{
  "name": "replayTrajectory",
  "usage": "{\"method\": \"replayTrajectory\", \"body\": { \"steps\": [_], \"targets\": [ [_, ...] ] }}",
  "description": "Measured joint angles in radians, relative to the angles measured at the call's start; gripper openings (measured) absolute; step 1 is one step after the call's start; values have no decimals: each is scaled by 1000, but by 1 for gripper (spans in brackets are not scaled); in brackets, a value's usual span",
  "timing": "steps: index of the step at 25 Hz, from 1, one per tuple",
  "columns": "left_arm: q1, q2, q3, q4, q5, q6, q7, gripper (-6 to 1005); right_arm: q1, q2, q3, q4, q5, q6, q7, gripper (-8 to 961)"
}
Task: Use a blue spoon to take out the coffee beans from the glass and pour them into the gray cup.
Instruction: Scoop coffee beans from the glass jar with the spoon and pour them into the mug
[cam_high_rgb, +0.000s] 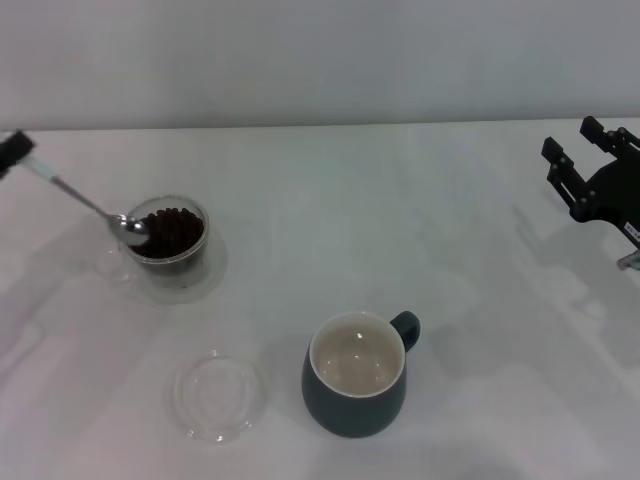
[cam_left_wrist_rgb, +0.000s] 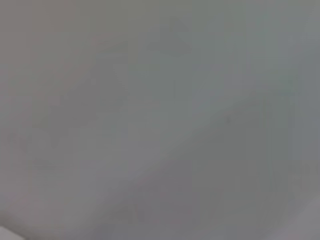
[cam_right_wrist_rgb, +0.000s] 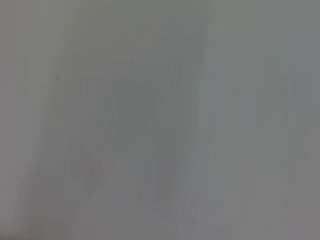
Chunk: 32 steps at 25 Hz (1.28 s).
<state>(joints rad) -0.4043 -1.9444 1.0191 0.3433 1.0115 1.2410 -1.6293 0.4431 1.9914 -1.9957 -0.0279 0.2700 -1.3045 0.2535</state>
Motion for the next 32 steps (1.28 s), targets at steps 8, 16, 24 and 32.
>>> {"method": "replayTrajectory", "body": {
  "steps": [8,16,24,32],
  "targets": [
    [-61,-9,-1,15,75,-149,2,129,11,4,17,-1,0,19,-9,513],
    [-107,-20,-1,25,121,-270,57,129,28,7,39,-1,0,59,-21,513],
    [-168,-37,0,18,190,-317,49,129,49,9,54,-2,0,71,-31,514],
    [-184,-42,3,11,224,-359,-4,129,54,9,57,-25,0,100,-37,513]
  ]
}}
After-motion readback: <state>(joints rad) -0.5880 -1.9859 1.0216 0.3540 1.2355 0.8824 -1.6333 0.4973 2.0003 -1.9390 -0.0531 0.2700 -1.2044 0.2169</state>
